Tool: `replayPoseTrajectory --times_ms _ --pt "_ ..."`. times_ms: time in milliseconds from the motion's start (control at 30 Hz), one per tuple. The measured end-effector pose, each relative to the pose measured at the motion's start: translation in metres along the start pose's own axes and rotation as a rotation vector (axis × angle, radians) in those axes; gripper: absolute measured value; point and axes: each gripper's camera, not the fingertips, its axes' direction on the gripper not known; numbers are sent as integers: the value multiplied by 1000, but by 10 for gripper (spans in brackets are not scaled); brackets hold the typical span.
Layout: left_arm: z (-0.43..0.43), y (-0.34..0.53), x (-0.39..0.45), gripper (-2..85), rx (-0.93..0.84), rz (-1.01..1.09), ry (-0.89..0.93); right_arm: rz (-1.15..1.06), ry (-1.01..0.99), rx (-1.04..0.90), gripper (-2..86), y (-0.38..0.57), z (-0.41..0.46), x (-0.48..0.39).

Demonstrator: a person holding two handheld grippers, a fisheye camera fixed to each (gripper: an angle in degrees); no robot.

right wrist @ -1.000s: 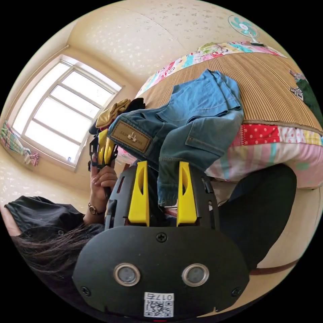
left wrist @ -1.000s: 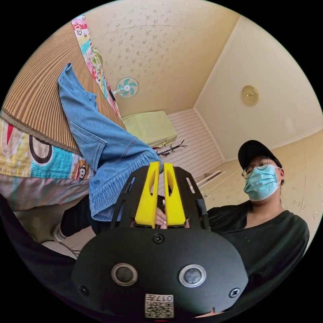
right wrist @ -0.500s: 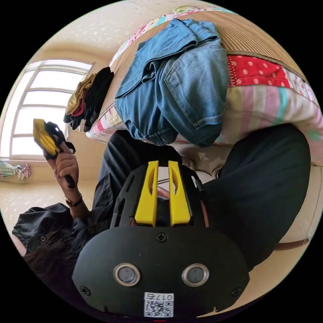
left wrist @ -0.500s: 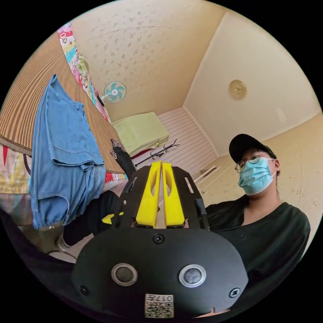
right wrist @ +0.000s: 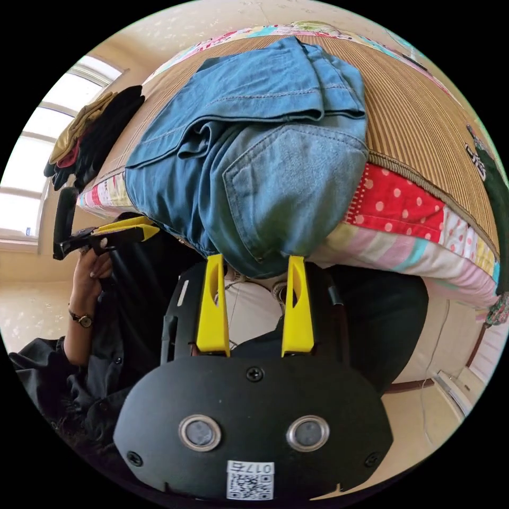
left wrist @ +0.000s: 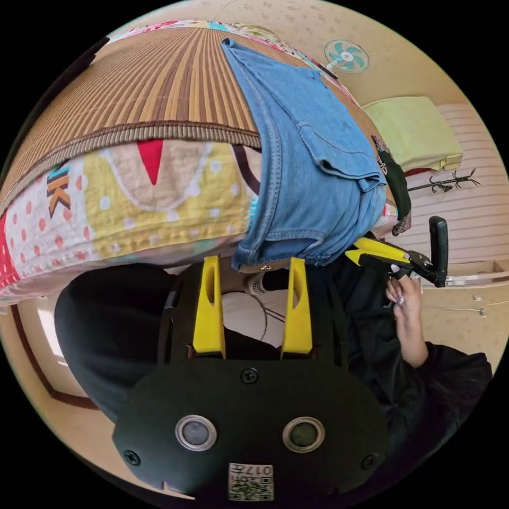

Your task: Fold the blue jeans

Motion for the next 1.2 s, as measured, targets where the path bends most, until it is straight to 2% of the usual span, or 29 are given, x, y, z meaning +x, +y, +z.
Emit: replayPoseTrajectory --times_ms 100,167,267,400,467,533,633,733,933,1067,1200 --pt "-20 -2 15 7 27 126 101 -33 -98 20 51 -1 -21 6" --pt "-64 7 33 -2 111 216 150 -109 -259 140 39 21 -81 15" --pt "-142 4 56 -5 262 289 117 -138 -453 315 32 31 -160 54" --pt "-190 -48 78 4 383 370 -18 -204 -534 493 29 7 -209 102" --pt "-185 -77 61 21 394 273 -51 -151 -437 571 29 -12 -196 143" --pt "-161 -98 22 55 366 127 34 28 -408 498 30 -25 -162 185" --pt "-131 -80 -23 105 369 -21 196 238 -481 452 33 -5 -116 237" --pt "-111 -41 -51 128 428 -114 261 261 -573 538 48 40 -110 258" --pt "-89 -11 -66 139 578 -135 361 342 -671 538 117 115 -91 257" --pt "-95 -29 -51 151 664 -81 328 327 -666 556 128 139 -74 247" --pt "-73 -71 -35 142 539 -49 168 313 -670 574 138 139 -64 245"
